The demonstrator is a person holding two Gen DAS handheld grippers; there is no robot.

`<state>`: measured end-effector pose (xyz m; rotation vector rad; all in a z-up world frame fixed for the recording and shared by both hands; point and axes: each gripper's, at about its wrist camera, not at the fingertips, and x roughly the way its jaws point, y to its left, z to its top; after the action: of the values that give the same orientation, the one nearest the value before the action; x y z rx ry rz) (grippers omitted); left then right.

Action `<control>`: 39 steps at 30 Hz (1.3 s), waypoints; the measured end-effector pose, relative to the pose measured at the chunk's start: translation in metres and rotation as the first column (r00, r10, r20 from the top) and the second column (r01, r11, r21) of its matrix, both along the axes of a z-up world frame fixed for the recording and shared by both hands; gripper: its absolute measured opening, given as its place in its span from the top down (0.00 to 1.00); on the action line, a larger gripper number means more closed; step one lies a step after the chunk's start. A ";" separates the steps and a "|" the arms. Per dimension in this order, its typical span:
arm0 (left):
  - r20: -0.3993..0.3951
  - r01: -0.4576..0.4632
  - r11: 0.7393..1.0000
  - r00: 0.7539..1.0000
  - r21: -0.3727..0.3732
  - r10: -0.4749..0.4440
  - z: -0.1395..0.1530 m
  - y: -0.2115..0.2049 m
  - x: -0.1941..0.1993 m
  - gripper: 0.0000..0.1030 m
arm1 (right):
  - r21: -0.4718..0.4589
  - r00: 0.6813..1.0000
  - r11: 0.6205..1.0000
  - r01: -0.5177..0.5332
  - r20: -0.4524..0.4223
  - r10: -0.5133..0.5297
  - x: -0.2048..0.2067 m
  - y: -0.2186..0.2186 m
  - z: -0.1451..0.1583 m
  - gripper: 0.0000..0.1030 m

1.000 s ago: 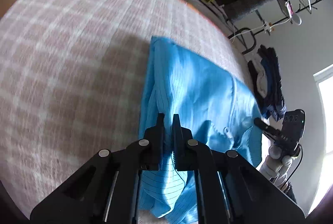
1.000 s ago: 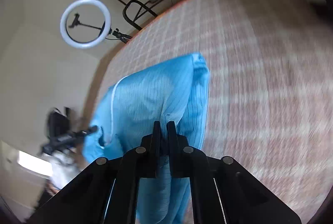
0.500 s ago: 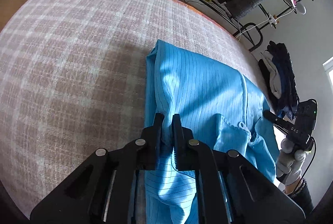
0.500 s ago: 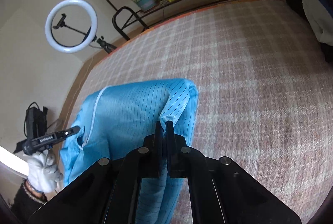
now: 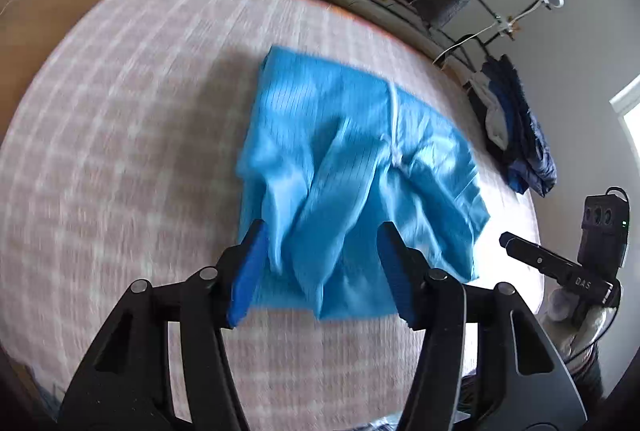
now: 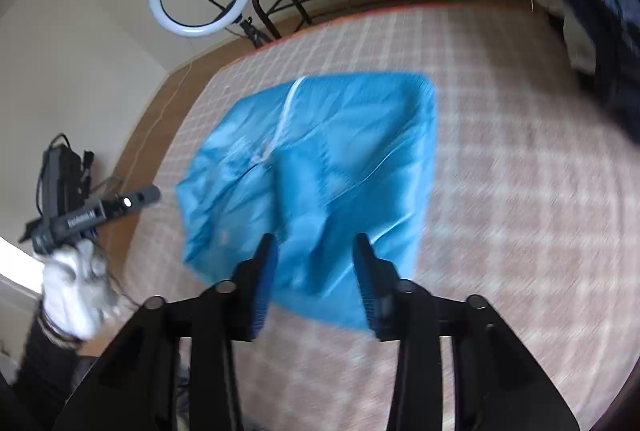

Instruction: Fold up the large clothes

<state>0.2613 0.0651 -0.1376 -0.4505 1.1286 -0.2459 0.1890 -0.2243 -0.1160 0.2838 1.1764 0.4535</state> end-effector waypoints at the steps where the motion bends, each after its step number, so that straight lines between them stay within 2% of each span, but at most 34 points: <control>1: -0.027 -0.013 1.000 1.000 0.011 0.013 -0.004 -0.003 -0.005 0.44 | -0.010 1.000 1.000 0.003 -0.020 -0.004 0.000 0.006 -0.003 0.60; 4: -0.094 -0.056 0.998 0.994 0.010 0.057 -0.020 -0.006 -0.012 0.44 | -0.048 0.995 0.998 0.044 -0.085 -0.048 0.005 0.022 -0.020 0.60; 8: -0.185 -0.118 0.991 0.977 -0.061 0.105 -0.043 -0.004 -0.017 0.44 | -0.033 0.983 0.995 0.092 -0.158 -0.096 0.009 0.025 -0.039 0.60; 9: -0.196 -0.131 0.989 0.974 -0.072 0.115 -0.046 -0.003 -0.017 0.47 | -0.028 0.980 0.994 0.105 -0.168 -0.108 0.011 0.024 -0.042 0.60; 10: -0.203 -0.132 0.989 0.973 -0.072 0.115 -0.049 -0.003 -0.015 0.56 | -0.014 0.977 0.994 0.113 -0.182 -0.114 0.013 0.024 -0.046 0.60; 14: -0.240 -0.151 0.982 0.963 -0.109 0.122 -0.059 -0.002 -0.010 0.71 | 0.010 0.968 0.993 0.119 -0.223 -0.114 0.017 0.030 -0.057 0.60; 16: -0.253 -0.167 0.978 0.959 -0.126 0.131 -0.064 -0.001 -0.007 0.87 | 0.008 0.967 0.994 0.110 -0.231 -0.105 0.020 0.034 -0.059 0.70; 17: -0.254 -0.168 0.978 0.958 -0.123 0.132 -0.064 -0.002 -0.006 0.91 | 0.016 0.967 0.994 0.107 -0.236 -0.100 0.019 0.035 -0.061 0.74; 19: -0.226 -0.156 0.981 0.966 -0.111 0.128 -0.059 -0.008 -0.005 0.97 | 0.056 0.965 0.993 0.100 -0.249 -0.083 0.018 0.036 -0.063 0.94; 21: -0.187 -0.157 0.981 0.973 -0.115 0.134 -0.051 -0.006 -0.005 0.99 | 0.062 0.974 0.994 0.093 -0.213 -0.078 0.017 0.037 -0.055 0.97; 24: -0.112 -0.192 0.964 0.978 -0.183 0.173 -0.030 0.006 -0.010 1.00 | 0.042 0.998 0.997 0.058 -0.039 -0.057 0.007 0.037 -0.028 0.98; 25: -0.080 -0.197 0.961 0.980 -0.193 0.185 -0.022 0.010 -0.011 1.00 | 0.026 0.998 0.999 0.039 0.053 -0.040 0.002 0.038 -0.016 0.99; 27: -0.032 -0.181 0.971 0.983 -0.159 0.178 -0.017 0.009 -0.011 1.00 | -0.041 0.980 0.999 0.018 0.198 -0.010 -0.009 0.042 -0.003 0.99; 28: -0.030 -0.166 0.977 0.986 -0.132 0.163 -0.020 0.004 -0.010 1.00 | -0.064 0.971 0.998 0.014 0.239 0.001 -0.015 0.043 -0.003 0.99; 32: -0.074 -0.125 0.991 0.990 -0.050 0.122 -0.048 -0.008 -0.012 1.00 | -0.145 0.968 0.989 0.008 0.250 0.029 -0.029 0.044 -0.029 0.99; 35: -0.090 -0.077 0.997 0.993 0.023 0.079 -0.062 -0.020 -0.015 1.00 | -0.202 0.977 0.979 -0.020 0.204 0.061 -0.031 0.048 -0.053 0.99; 37: -0.094 -0.050 0.997 0.994 0.051 0.055 -0.062 -0.024 -0.017 1.00 | -0.186 0.988 0.982 -0.039 0.140 0.066 -0.034 0.042 -0.063 0.99; 39: -0.090 -0.039 0.997 0.995 0.065 0.045 -0.055 -0.024 -0.020 0.99 | -0.157 0.992 0.986 -0.062 0.095 0.077 -0.035 0.041 -0.061 0.97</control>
<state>0.2413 0.0407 -0.1928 -0.4319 1.2116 -0.1536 0.1536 -0.1835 -0.1766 0.0855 1.1179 0.4308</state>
